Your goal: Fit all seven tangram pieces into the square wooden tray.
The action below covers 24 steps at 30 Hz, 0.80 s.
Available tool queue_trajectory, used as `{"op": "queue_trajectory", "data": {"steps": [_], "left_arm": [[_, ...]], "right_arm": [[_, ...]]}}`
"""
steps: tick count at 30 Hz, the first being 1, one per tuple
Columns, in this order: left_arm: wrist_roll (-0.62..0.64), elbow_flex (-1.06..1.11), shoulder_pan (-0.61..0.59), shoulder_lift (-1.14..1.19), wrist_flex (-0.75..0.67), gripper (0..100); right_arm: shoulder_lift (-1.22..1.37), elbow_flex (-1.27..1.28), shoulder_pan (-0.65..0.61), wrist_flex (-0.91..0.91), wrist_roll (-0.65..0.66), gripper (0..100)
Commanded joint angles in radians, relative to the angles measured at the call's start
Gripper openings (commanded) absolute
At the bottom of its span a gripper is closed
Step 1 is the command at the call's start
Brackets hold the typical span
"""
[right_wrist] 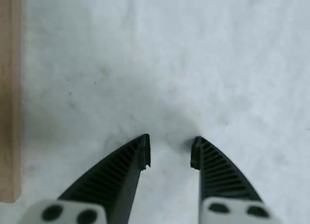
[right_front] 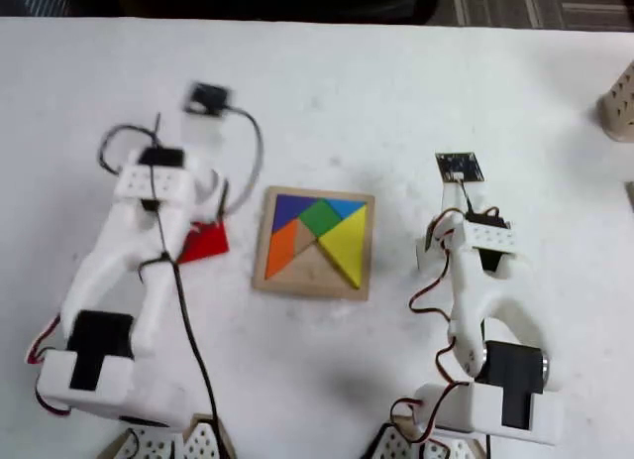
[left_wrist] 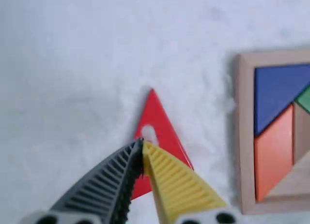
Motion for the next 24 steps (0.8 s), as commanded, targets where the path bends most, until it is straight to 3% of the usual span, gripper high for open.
{"op": "queue_trajectory", "data": {"steps": [1, 9, 18, 24], "left_arm": [[-0.068, 0.063, 0.054, -0.067, -0.084, 4], [-0.061, 0.089, -0.019, -0.065, -0.100, 23], [-0.072, 0.167, -0.041, 0.012, -0.206, 23], [-0.074, 0.141, -0.081, 0.038, -0.204, 24]], "right_arm": [[0.001, -0.018, -0.030, 0.016, 0.018, 13.7], [0.001, -0.018, -0.030, 0.016, 0.018, 13.7], [0.001, -0.018, -0.030, 0.016, 0.018, 13.7], [0.001, -0.018, -0.030, 0.016, 0.018, 13.7]]}}
